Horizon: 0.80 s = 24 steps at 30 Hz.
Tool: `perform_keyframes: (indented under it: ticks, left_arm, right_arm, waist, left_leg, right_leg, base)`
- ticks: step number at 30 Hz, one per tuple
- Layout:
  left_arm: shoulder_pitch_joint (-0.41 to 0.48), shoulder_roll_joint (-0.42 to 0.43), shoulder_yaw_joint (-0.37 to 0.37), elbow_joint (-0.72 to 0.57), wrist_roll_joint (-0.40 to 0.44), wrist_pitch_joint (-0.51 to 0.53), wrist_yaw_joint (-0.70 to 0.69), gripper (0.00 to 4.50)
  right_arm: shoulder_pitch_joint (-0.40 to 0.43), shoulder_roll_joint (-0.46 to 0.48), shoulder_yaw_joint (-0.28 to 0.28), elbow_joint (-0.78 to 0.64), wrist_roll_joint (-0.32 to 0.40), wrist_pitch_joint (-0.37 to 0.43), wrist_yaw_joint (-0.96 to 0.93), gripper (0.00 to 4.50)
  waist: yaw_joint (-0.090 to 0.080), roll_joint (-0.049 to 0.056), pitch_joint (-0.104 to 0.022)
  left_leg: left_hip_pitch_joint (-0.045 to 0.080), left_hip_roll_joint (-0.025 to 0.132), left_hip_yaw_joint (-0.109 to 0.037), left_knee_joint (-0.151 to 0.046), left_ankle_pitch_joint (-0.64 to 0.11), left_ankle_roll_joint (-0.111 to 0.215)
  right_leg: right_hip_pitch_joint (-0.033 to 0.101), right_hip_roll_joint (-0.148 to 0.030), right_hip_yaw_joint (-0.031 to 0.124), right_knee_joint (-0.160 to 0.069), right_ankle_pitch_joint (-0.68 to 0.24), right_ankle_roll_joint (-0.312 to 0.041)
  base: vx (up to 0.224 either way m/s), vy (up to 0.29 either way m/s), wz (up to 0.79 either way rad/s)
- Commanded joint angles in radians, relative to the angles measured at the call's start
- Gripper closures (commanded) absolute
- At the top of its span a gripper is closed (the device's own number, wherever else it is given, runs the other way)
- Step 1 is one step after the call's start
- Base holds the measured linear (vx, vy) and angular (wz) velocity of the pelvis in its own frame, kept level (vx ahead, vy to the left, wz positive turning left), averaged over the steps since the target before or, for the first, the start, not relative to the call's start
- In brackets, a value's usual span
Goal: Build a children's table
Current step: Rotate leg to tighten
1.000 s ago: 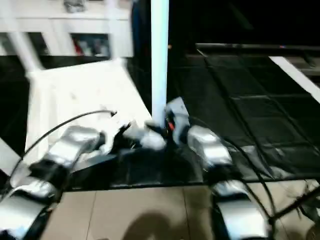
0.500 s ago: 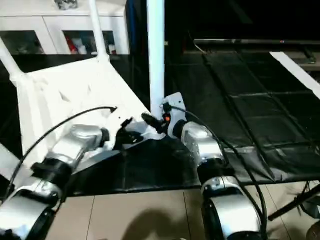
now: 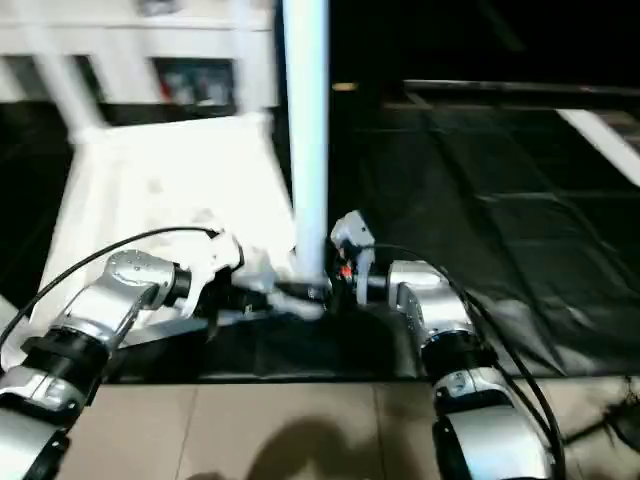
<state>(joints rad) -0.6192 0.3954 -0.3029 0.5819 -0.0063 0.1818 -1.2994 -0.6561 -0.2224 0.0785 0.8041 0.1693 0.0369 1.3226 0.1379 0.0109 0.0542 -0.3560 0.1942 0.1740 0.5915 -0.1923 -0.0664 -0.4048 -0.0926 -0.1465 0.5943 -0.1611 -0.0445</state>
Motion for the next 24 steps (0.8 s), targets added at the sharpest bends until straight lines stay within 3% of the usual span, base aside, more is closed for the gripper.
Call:
perform_keyframes:
  ticks: [1, 5, 12, 24]
  left_arm:
    - [0.004, 0.009, -0.031, -0.033, -0.014, -0.026, -0.072, 4.50]
    - [0.001, 0.022, -0.041, -0.029, -0.007, -0.047, -0.099, 4.50]
    - [0.008, 0.046, -0.066, -0.049, -0.005, -0.070, -0.156, 4.50]
    - [0.025, 0.066, -0.080, -0.066, -0.006, -0.091, -0.196, 4.50]
  right_arm:
    - [0.007, -0.017, 0.019, -0.025, 0.014, -0.018, 0.079, 0.04]
    - [0.006, -0.032, 0.043, -0.029, 0.019, -0.009, 0.160, 0.04]
    - [-0.007, -0.070, 0.092, -0.014, 0.019, 0.013, 0.284, 0.66]
    - [-0.007, -0.093, 0.163, -0.020, 0.063, 0.016, 0.292, 1.68]
  waist:
    - [-0.001, -0.002, -0.077]
    - [0.006, -0.006, -0.076]
    - [0.011, -0.009, -0.075]
    - [0.011, -0.008, -0.076]
  left_leg:
    - [0.009, 0.056, -0.009, -0.063, -0.126, 0.084]
    - [0.007, 0.055, -0.008, -0.063, -0.136, 0.074]
    - [0.006, 0.055, -0.010, -0.063, -0.135, 0.072]
    - [0.004, 0.055, -0.011, -0.063, -0.141, 0.065]
  right_leg:
    - [0.058, -0.078, 0.075, -0.053, -0.186, -0.210]
    - [0.059, -0.083, 0.076, -0.057, -0.215, -0.200]
    - [0.059, -0.083, 0.076, -0.060, -0.255, -0.185]
    - [0.061, -0.082, 0.076, -0.060, -0.261, -0.181]
  base:
    - [0.000, 0.000, 0.00]
    - [0.000, 0.000, 0.00]
    - [0.000, 0.000, 0.00]
    - [0.000, 0.000, 0.00]
